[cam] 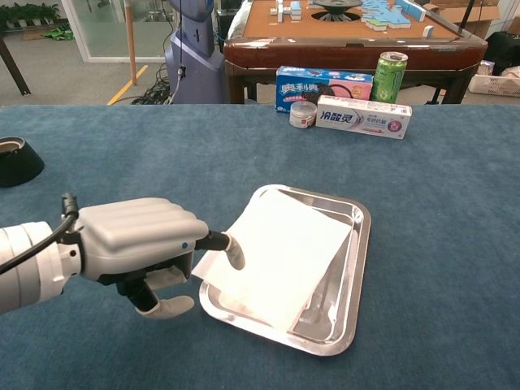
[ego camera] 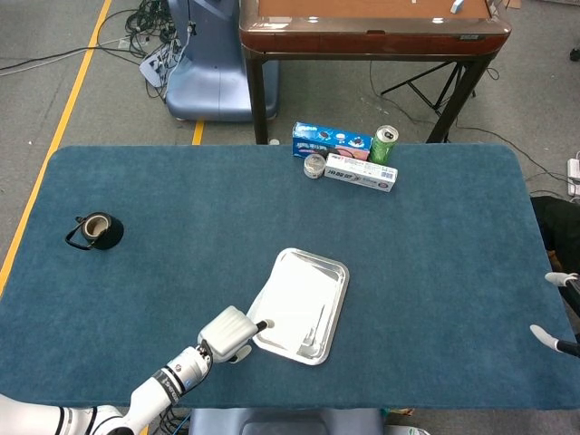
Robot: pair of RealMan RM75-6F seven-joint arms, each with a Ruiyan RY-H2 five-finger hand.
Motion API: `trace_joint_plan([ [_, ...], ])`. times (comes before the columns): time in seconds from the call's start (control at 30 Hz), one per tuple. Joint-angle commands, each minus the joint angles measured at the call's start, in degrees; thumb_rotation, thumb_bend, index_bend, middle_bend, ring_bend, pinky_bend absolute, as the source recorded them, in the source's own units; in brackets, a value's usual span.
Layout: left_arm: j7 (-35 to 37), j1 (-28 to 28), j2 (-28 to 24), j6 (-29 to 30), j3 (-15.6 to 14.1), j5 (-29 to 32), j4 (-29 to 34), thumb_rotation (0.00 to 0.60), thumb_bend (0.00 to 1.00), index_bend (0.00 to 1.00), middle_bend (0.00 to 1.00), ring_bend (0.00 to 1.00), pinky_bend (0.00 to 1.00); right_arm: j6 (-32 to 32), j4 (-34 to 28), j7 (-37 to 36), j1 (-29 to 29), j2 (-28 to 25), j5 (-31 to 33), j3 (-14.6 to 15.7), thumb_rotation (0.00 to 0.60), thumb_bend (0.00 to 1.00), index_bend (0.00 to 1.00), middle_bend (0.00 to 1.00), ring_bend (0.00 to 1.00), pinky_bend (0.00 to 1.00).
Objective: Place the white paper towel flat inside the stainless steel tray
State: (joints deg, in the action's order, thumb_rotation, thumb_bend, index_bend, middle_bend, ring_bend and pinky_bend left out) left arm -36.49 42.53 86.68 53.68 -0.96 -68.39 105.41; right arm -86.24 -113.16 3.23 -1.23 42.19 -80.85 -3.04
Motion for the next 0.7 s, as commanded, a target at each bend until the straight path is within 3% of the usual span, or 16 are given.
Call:
trace_joint_plan([
  [0.03, -3.57, 0.75, 1.12, 0.57, -0.06, 1.21, -0.50, 0.600, 0.39, 0.23, 0.95, 0.82, 0.92, -0.49, 0.04, -0.31, -0.19, 0.01, -0.31, -0.04, 0.600, 0.12, 0.30, 0.34, 0.25, 0.41],
  [0.7, -15.29, 3.81, 4.02, 2.65, -1.31, 11.62, 0.41, 0.600, 0.39, 0.21, 0.99, 0.85, 0.93, -2.78, 0.51, -1.71, -0.99, 0.20, -0.75, -0.50, 0.600, 0.12, 0.30, 0.34, 0.25, 0.41],
])
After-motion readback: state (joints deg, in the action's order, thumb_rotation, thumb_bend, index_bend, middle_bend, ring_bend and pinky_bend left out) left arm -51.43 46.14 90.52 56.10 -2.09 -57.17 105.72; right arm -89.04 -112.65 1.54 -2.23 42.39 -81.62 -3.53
